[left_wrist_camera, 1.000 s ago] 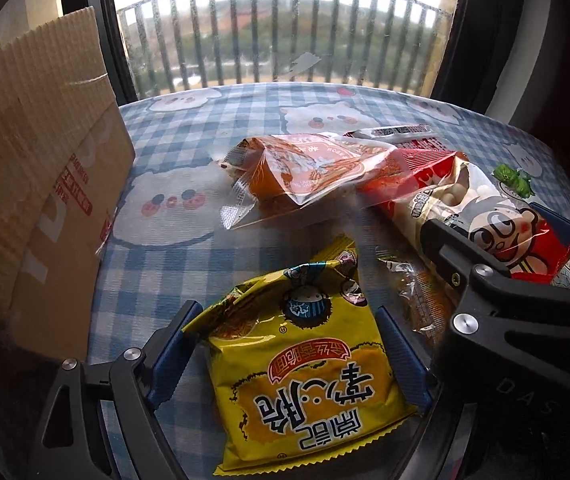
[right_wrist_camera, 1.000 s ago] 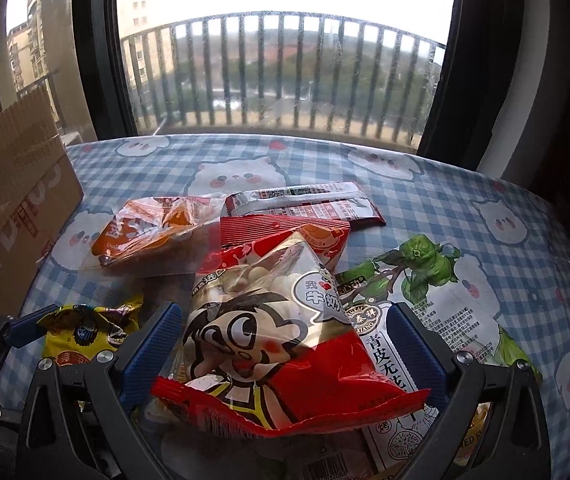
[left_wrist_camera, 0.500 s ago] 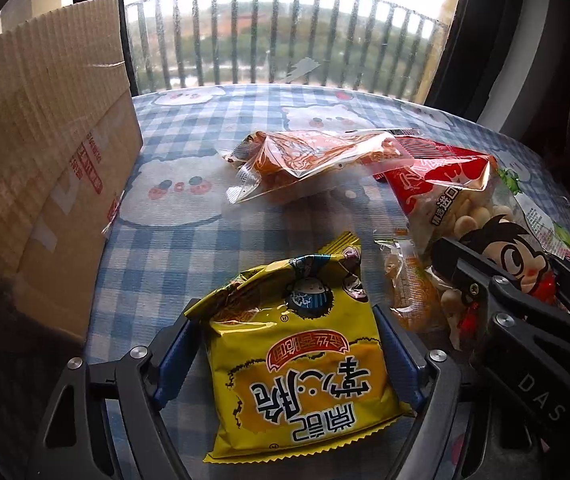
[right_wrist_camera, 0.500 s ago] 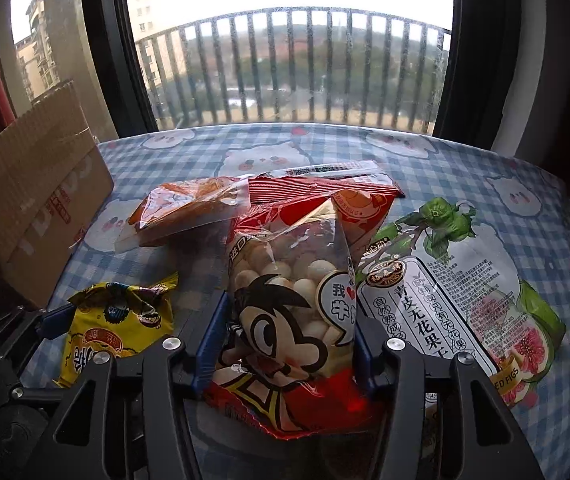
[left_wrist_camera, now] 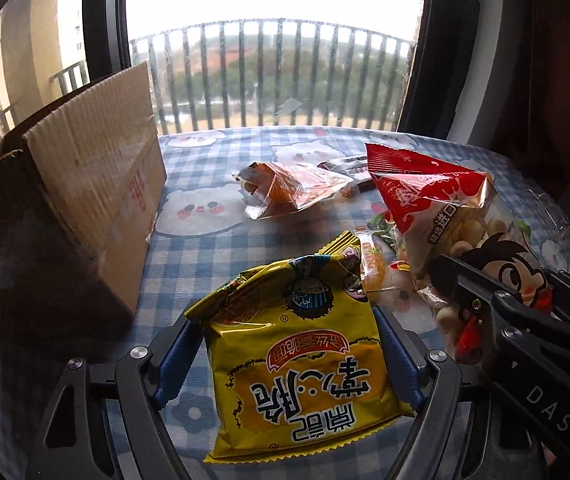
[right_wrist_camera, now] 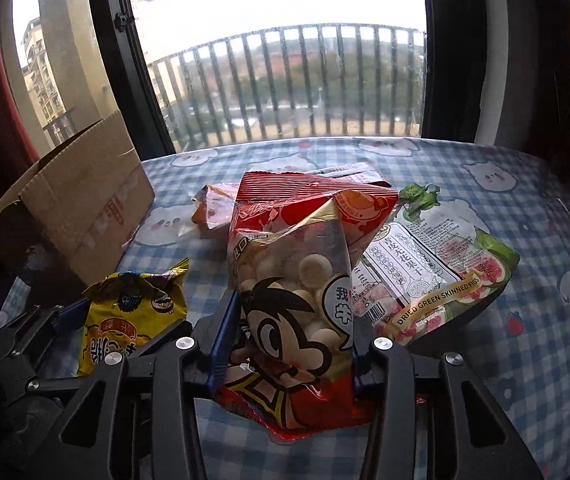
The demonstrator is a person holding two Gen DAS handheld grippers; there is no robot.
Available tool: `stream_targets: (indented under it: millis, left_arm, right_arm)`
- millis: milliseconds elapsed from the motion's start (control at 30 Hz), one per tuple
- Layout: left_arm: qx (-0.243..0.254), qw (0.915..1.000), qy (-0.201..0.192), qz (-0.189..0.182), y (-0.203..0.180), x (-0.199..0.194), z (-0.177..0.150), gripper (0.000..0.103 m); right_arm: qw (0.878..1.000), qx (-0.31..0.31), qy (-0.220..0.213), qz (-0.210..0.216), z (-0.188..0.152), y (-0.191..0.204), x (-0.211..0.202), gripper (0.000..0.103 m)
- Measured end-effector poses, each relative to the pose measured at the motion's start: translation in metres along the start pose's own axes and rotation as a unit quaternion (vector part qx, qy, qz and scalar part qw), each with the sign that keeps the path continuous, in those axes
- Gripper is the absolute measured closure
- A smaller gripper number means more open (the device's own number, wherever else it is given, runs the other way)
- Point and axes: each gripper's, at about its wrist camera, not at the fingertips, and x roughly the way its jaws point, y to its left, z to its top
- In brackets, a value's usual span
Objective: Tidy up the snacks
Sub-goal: 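Lift both held bags and carry them over the cardboard box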
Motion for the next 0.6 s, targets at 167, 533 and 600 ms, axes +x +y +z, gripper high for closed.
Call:
stream_targets:
  millis: [167,533,600]
  left_arm:
    - [0.009,0.9994,-0.034,0.000,0.000,-0.035,0.002,0.020]
    - [0.016,0.9948,-0.100,0.007,0.007,-0.099,0.017,0.020]
    - [0.018,0.9937,-0.110,0.008,0.010,-0.108,0.021,0.020]
  right_arm:
    - [0.999,-0.006,-0.032,-0.006,0.001,0.016,-0.035,0.055]
    - [0.996,-0.008,-0.089,0.001,0.018,0.038,-0.094,0.055]
    - [0.995,-0.013,-0.098,0.001,0.023,0.042,-0.102,0.055]
